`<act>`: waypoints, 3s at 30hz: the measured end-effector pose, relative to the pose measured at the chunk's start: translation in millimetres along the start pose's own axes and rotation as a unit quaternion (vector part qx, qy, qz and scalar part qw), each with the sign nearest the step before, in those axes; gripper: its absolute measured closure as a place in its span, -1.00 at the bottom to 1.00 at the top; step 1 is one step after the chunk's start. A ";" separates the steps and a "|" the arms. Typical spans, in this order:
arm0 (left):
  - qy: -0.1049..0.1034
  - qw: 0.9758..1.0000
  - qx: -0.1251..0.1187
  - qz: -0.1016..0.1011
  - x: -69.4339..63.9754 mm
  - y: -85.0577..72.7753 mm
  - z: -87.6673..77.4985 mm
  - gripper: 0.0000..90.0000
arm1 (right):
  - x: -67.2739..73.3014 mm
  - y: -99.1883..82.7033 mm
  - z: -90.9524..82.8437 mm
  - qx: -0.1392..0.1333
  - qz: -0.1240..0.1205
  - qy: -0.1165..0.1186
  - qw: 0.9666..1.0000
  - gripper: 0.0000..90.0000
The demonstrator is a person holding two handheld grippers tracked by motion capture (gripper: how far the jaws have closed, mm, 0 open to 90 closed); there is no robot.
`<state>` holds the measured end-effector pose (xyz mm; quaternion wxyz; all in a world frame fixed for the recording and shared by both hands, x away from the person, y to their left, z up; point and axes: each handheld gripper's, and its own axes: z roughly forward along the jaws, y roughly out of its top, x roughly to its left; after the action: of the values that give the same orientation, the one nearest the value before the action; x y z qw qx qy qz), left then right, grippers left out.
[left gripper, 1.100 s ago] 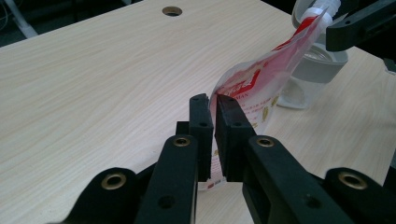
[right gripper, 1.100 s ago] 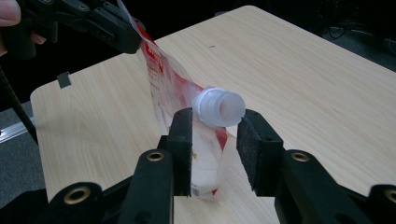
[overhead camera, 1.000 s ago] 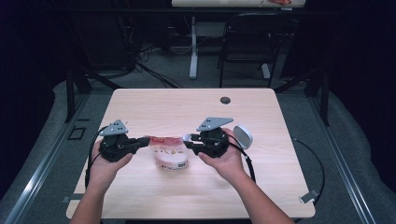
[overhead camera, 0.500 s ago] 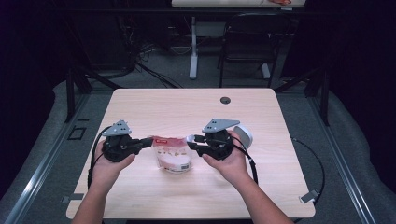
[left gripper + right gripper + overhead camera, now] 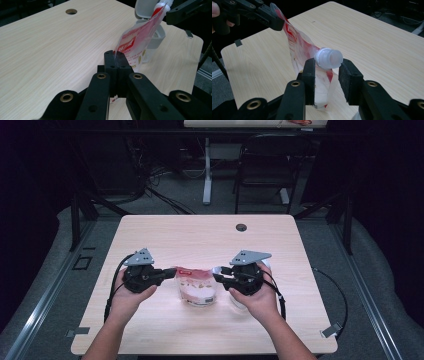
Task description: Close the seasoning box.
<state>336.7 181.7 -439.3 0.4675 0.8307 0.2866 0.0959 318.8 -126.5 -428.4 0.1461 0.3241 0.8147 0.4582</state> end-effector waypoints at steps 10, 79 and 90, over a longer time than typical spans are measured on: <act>-0.016 1.000 -0.009 0.000 -3.2 -2.0 4.2 0.96 | -4.5 -4.2 -9.1 0.019 -0.010 0.003 1.000 0.47; 0.021 0.999 -0.014 -0.038 16.7 -15.0 -24.6 0.65 | 19.3 75.9 19.7 0.110 -0.117 0.072 0.984 0.66; 0.021 0.999 -0.013 -0.040 17.2 -15.3 -24.7 0.63 | 24.3 76.4 24.6 0.112 -0.120 0.078 0.983 0.64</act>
<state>334.2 215.3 -440.5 0.4756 0.8101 0.3284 0.0982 343.9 -66.0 -375.9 0.0987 0.2018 0.9028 0.3667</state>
